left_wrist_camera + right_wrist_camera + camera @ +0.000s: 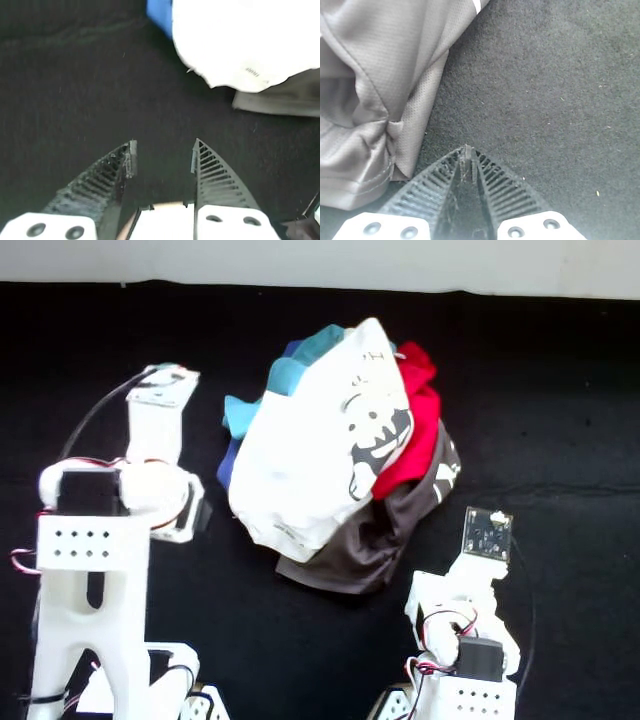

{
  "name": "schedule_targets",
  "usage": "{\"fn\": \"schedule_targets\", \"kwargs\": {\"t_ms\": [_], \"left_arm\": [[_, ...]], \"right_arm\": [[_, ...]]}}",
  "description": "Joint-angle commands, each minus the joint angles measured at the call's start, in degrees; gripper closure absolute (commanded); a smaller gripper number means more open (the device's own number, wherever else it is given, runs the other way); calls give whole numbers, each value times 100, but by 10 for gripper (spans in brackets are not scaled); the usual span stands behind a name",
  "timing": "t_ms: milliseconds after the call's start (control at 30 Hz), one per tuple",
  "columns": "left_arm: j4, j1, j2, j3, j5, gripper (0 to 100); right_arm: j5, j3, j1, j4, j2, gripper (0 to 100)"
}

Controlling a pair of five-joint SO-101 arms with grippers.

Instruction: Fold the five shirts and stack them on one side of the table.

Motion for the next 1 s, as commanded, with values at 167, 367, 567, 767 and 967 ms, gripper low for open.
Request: {"fn": "schedule_targets", "kwargs": {"t_ms": [167, 367, 567, 767, 967], "left_arm": [[-343, 831, 1218, -365, 141, 818], [-176, 998, 2642, -1262, 686, 819], [624, 1596, 3046, -2809, 1125, 819], [756, 2053, 3380, -3591, 1125, 818], [536, 2088, 4084, -3618, 1116, 817]], "right_arm": [[-53, 787, -57, -66, -31, 990], [-53, 787, -57, -66, -31, 990], [-53, 787, -57, -75, -31, 990], [-26, 787, -57, -110, -31, 986], [-35, 532, -48, -558, -31, 986]]}}
